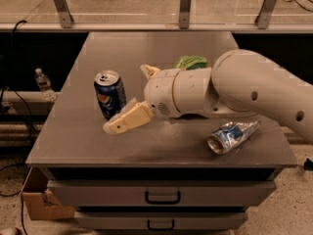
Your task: Knock pepsi can over
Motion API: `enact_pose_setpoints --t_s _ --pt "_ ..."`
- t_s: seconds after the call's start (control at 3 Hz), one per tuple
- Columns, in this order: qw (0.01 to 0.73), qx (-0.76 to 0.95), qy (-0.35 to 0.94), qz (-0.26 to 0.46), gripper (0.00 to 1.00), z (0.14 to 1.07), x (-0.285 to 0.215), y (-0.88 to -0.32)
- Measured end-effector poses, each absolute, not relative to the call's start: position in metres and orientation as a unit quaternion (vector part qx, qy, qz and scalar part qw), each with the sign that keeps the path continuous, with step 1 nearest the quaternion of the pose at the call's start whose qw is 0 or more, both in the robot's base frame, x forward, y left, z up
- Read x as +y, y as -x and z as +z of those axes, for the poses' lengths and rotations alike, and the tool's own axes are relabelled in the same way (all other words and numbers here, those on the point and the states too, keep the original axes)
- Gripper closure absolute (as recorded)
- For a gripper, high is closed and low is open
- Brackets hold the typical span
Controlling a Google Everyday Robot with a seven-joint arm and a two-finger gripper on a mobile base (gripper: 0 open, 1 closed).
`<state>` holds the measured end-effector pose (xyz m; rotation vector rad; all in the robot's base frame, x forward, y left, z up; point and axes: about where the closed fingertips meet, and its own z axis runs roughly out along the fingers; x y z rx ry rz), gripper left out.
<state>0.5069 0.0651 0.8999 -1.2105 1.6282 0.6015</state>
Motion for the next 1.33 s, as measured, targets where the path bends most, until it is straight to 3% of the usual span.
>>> enact_pose_setpoints --t_s 0.67,1.0,1.33 --pt "0.512 0.662 0.477 0.269 0.0 0.889 0.096 -0.519" --pt "0.521 0.654 0.473 0.276 0.17 0.892 0.106 -0.524" --pt "0.526 0.649 0.472 0.282 0.41 0.893 0.114 -0.526"
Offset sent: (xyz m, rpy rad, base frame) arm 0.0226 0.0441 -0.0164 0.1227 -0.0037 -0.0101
